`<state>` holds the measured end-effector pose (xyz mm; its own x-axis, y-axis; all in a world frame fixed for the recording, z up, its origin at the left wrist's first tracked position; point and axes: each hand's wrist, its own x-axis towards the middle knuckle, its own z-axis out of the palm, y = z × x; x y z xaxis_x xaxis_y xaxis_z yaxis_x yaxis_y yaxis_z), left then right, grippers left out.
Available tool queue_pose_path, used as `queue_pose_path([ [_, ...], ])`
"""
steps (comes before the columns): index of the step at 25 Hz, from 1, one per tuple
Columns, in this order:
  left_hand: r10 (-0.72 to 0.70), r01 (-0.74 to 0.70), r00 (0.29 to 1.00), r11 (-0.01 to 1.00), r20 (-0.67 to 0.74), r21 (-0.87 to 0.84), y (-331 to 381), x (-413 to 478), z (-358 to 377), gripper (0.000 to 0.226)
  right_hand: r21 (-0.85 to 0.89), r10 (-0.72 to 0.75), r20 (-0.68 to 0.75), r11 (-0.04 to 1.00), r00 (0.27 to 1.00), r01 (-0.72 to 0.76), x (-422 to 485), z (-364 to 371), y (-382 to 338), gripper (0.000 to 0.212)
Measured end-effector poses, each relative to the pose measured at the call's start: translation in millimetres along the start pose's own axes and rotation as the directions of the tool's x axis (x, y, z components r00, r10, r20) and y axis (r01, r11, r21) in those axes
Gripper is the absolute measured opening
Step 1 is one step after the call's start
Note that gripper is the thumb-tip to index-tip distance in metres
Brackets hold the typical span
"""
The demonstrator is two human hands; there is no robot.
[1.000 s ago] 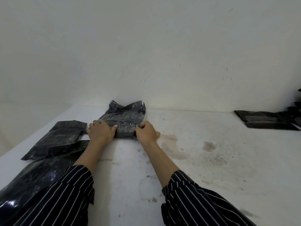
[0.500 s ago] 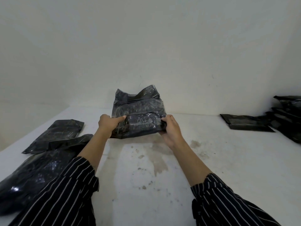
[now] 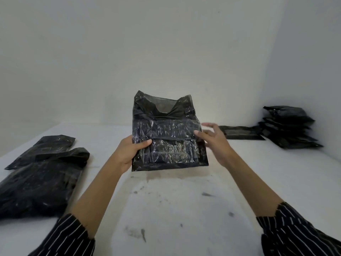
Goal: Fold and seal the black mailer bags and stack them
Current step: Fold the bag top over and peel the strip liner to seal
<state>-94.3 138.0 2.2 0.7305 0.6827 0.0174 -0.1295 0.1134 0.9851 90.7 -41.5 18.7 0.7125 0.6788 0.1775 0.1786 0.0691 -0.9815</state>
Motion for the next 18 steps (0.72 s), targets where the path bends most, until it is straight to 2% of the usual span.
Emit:
queue_pose_path([
  [2, 0.023, -0.024, 0.999, 0.999, 0.023, 0.041, -8.7, -16.8, 17.4, 0.031, -0.316, -0.236, -0.041, 0.925, 0.971, 0.212, -17.1, -18.3, -16.8, 0.057],
  [4, 0.039, -0.044, 0.997, 0.995, 0.059, 0.087, -14.8, -30.9, 33.6, 0.032, -0.572, -0.485, 0.068, 0.697, 0.872, 0.432, -30.1, -29.9, -34.3, 0.050],
  [5, 0.045, -0.053, 0.996, 0.993, 0.079, 0.103, -17.0, -37.2, 42.7, 0.031, -0.668, -0.542, 0.148, 0.562, 0.827, 0.487, -35.4, -34.1, -42.2, 0.043],
  [7, 0.055, -0.067, 0.993, 0.991, 0.107, 0.117, -19.8, -47.4, 58.6, 0.028, -0.778, -0.571, 0.291, 0.326, 0.767, 0.538, -39.5, -39.1, -54.9, 0.036],
  [8, 0.059, -0.073, 0.991, 0.990, 0.117, 0.119, -20.7, -52.2, 66.1, 0.027, -0.799, -0.562, 0.349, 0.239, 0.750, 0.551, -40.4, -41.4, -58.4, 0.032],
  [10, 0.063, -0.079, 0.989, 0.989, 0.136, 0.121, -22.5, -60.5, 78.2, 0.026, -0.812, -0.535, 0.415, 0.147, 0.736, 0.565, -42.0, -46.2, -64.1, 0.019],
  [12, 0.059, -0.079, 0.987, 0.987, 0.148, 0.137, -23.5, -67.5, 86.1, 0.026, -0.810, -0.480, 0.406, 0.205, 0.778, 0.549, -44.5, -51.6, -72.3, 0.009],
  [16, 0.043, -0.073, 0.986, 0.980, 0.162, 0.185, -28.5, -77.0, 92.1, 0.026, -0.709, -0.384, 0.342, 0.494, 0.857, 0.504, -48.7, -62.2, -96.5, 0.011],
  [18, 0.032, -0.066, 0.985, 0.978, 0.169, 0.197, -32.9, -79.6, 91.8, 0.027, -0.677, -0.382, 0.317, 0.550, 0.868, 0.489, -48.9, -66.5, -105.5, 0.011],
])
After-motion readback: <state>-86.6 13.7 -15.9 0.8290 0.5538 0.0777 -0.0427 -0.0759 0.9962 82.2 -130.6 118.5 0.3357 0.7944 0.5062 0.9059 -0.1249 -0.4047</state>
